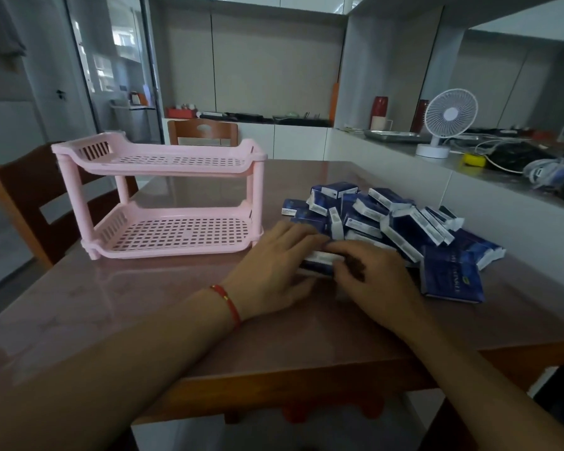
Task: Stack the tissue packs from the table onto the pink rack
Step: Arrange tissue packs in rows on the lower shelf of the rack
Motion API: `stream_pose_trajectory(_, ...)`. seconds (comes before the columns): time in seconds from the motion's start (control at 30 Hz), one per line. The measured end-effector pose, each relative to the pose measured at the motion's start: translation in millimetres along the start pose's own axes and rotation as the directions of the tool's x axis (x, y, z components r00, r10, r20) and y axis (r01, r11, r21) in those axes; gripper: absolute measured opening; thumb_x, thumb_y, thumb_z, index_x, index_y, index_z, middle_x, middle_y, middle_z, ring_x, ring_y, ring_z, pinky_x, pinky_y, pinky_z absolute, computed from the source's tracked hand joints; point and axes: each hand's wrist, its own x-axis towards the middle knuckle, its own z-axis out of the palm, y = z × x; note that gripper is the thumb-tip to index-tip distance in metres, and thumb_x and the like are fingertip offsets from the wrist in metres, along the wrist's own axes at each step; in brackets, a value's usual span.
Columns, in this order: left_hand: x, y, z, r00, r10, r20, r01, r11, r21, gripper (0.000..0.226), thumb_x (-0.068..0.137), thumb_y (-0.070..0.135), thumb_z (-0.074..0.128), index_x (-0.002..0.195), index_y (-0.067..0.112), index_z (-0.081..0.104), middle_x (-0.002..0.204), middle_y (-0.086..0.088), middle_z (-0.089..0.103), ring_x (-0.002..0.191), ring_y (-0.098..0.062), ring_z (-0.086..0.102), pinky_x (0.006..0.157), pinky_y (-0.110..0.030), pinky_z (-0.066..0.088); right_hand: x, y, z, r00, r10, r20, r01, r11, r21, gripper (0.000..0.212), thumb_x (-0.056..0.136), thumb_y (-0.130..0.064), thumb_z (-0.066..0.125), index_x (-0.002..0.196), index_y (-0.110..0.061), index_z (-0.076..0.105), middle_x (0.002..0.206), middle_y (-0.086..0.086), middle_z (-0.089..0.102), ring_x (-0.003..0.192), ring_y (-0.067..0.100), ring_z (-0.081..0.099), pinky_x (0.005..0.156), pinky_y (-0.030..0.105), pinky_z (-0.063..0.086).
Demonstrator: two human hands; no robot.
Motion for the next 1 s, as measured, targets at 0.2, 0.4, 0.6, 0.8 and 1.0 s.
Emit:
stream_pose_trajectory(0.2,-9,-12,-17,0.945,-0.327,0.023,0.311,0.874,-0.372,0.025,0.084,0.029,0.073,0.108,0.027,0.067,0.094,0.006,0.071,0.083,-0.009,0.063,0.075,-0.026,0.048,1,2,-14,0.956,0.238,-0.173,-0.19,0.948,0.257,0.017,0.098,-0.021,0.054,0.107,-0.023,0.068,0.096,-0.016,0.068,0.083,0.0,0.065,0.07,0.01,0.05)
stream_pose_trajectory(0.4,-31,-42,-37,0.841,-0.49,0.23,0.522,0.621,-0.585,0.008,0.088,0.018,0.073,0.096,0.019,0.071,0.086,-0.005,0.076,0.075,-0.019,0.072,0.068,-0.036,0.057,4,15,-6,0.988,0.128,-0.081,-0.143,0.963,-0.229,0.027,0.09,-0.029,0.069,0.116,-0.023,0.067,0.109,-0.007,0.065,0.091,0.009,0.059,0.083,0.031,0.054)
stream_pose_trajectory(0.6,-40,-44,-36,0.83,-0.49,0.268,0.518,0.497,-0.696,0.012,0.09,0.008,0.069,0.102,0.01,0.072,0.094,-0.014,0.076,0.079,-0.016,0.066,0.07,-0.023,0.05,16,12,5,0.98,0.127,0.156,-0.01,0.807,-0.591,0.038,0.092,-0.034,0.066,0.126,-0.016,0.066,0.116,0.004,0.062,0.108,0.026,0.053,0.089,0.042,0.048)
stream_pose_trajectory(0.8,-43,-44,-39,0.825,-0.497,0.268,0.521,0.486,-0.701,0.025,0.087,0.0,0.067,0.108,0.013,0.071,0.096,-0.008,0.077,0.084,-0.017,0.07,0.071,-0.023,0.054,12,-1,-4,0.978,0.162,0.129,-0.088,0.89,-0.447,0.027,0.094,-0.028,0.065,0.119,-0.023,0.07,0.112,-0.001,0.066,0.104,0.016,0.058,0.088,0.033,0.045)
stream_pose_trajectory(1.0,-47,-48,-36,0.821,-0.538,0.189,0.507,0.537,-0.675,0.036,0.086,0.011,0.074,0.117,0.028,0.064,0.101,-0.006,0.075,0.088,-0.028,0.073,0.077,-0.049,0.061,23,-21,-43,0.854,0.419,0.309,-0.51,0.791,0.338,0.023,0.094,-0.016,0.064,0.11,-0.029,0.076,0.103,-0.012,0.077,0.097,0.004,0.071,0.09,0.029,0.054)
